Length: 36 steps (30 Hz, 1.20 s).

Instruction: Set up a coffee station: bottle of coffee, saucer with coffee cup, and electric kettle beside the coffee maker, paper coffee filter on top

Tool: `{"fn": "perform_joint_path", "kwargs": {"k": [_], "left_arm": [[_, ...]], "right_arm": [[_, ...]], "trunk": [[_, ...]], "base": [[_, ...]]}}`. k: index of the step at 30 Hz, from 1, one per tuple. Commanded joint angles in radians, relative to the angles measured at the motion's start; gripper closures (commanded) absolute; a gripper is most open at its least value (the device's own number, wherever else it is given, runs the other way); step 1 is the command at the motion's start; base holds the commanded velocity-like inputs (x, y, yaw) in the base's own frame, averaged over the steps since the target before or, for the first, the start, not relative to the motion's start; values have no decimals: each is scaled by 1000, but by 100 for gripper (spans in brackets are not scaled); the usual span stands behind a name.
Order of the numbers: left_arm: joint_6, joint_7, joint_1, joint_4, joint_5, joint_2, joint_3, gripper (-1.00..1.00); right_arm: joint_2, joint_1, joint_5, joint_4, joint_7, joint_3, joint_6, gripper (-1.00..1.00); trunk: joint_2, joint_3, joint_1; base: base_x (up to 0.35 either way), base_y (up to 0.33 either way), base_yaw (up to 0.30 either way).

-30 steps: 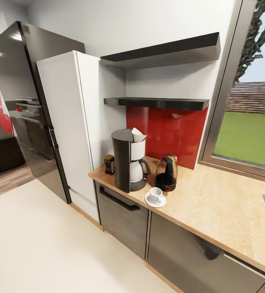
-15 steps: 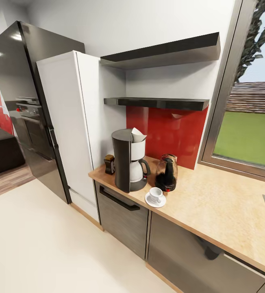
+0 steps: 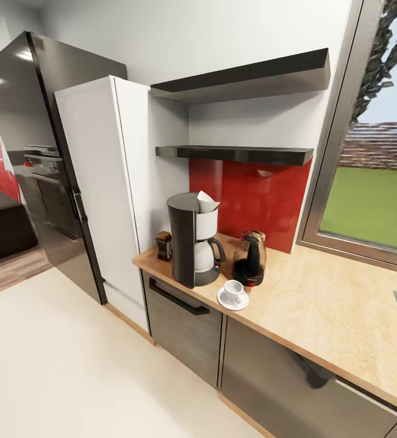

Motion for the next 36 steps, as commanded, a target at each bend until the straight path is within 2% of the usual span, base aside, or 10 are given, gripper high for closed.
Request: {"fn": "perform_joint_path", "kwargs": {"k": [1, 2, 4, 7, 12, 16, 25, 36], "left_arm": [[-3, -1, 0, 0, -10, -1, 9, -100], [-3, -1, 0, 0, -10, -1, 9, -100], [-3, -1, 1, 0, -10, -1, 9, -100], [-3, -1, 0, 0, -10, 0, 9, -100], [-3, -1, 0, -1, -10, 0, 8, -100], [-3, -1, 0, 0, -10, 0, 8, -100], [-3, -1, 0, 0, -10, 0, 8, -100], [-3, -1, 0, 0, -10, 0, 8, -100]], "right_arm": [[0, 0, 48, -2, 1, -55, 6, -100], [-1, 0, 85, -2, 1, -97, 6, -100], [-1, 0, 116, -3, -1, -132, 5, -100], [0, 0, 139, -5, -2, -155, 2, -100], [-5, 0, 148, -11, -2, -153, -10, -100], [-21, 0, 149, -13, -2, -152, -34, -100], [-31, 0, 147, -14, -1, -153, -152, -100], [-32, 0, 147, -14, -1, -154, -167, -100]], "trunk": [[-1, -1, 0], [-1, -1, 0], [-1, -1, 0], [-1, -1, 0], [-1, -1, 0], [-1, -1, 0], [-1, -1, 0], [-1, -1, 0]], "base": [[0, 0, 0], [0, 0, 0], [0, 0, 0], [0, 0, 0], [0, 0, 0], [0, 0, 0], [0, 0, 0], [0, 0, 0]]}}
